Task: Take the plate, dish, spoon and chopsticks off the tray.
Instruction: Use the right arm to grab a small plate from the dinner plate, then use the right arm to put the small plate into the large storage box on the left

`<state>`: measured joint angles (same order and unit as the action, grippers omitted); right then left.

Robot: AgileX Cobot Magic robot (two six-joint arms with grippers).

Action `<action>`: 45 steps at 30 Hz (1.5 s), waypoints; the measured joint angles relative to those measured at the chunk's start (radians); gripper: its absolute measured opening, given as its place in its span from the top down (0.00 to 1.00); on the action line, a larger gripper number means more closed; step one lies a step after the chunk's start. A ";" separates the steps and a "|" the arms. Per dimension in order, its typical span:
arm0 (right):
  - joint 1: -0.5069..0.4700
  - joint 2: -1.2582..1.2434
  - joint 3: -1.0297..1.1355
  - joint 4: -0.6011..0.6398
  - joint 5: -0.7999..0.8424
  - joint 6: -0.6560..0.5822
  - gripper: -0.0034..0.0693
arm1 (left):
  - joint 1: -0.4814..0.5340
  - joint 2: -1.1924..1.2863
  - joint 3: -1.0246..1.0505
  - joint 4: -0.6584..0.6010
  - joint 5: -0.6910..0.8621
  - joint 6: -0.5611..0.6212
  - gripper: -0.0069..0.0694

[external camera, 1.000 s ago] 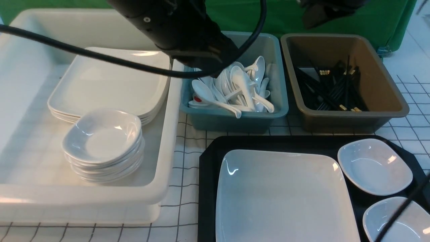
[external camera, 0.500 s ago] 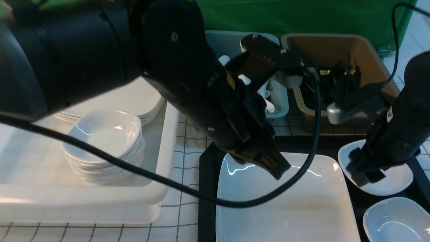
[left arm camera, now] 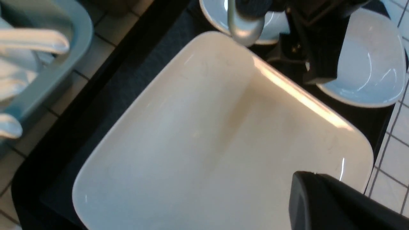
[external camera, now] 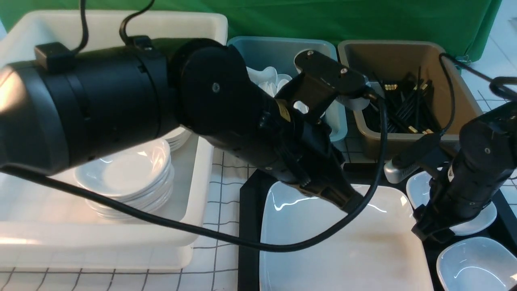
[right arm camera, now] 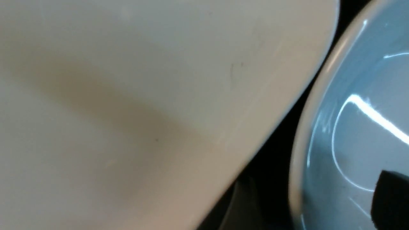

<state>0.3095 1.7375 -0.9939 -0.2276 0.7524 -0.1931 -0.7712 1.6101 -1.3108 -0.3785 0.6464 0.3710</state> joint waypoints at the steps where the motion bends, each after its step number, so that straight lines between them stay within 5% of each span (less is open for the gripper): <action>1: 0.000 0.012 0.000 -0.004 0.000 0.002 0.25 | 0.000 0.000 0.000 -0.008 -0.015 0.010 0.91; 8: 0.000 0.036 -0.004 -0.019 -0.032 0.003 0.32 | 0.000 0.000 0.001 -0.015 -0.037 0.019 0.91; 14: 0.001 0.040 -0.004 -0.026 -0.061 -0.001 0.70 | 0.000 0.000 0.001 -0.015 -0.041 0.019 0.91; 18: 0.006 0.017 -0.008 -0.018 -0.067 0.002 0.72 | 0.000 0.000 0.001 -0.015 -0.042 0.019 0.91; 23: 0.022 -0.080 -0.027 -0.005 -0.033 0.014 0.88 | 0.000 0.000 0.001 -0.015 -0.049 0.018 0.91; 31: 0.029 -0.261 -0.096 0.047 0.106 0.067 0.90 | 0.005 -0.002 0.001 0.024 -0.058 -0.024 0.91; 36: 0.029 -0.363 -0.195 0.228 0.145 0.028 0.90 | 0.079 -0.052 0.001 0.070 -0.036 -0.068 0.91; 41: 0.059 -0.387 -0.315 0.537 0.162 -0.135 0.90 | 0.232 -0.161 0.001 0.094 0.025 -0.079 0.91; 45: 0.218 -0.343 -0.450 0.659 0.158 -0.207 0.90 | 0.439 -0.300 0.001 0.110 0.113 -0.095 0.91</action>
<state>0.5272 1.3940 -1.4438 0.4311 0.9101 -0.3998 -0.3324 1.3096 -1.3099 -0.2688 0.7591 0.2760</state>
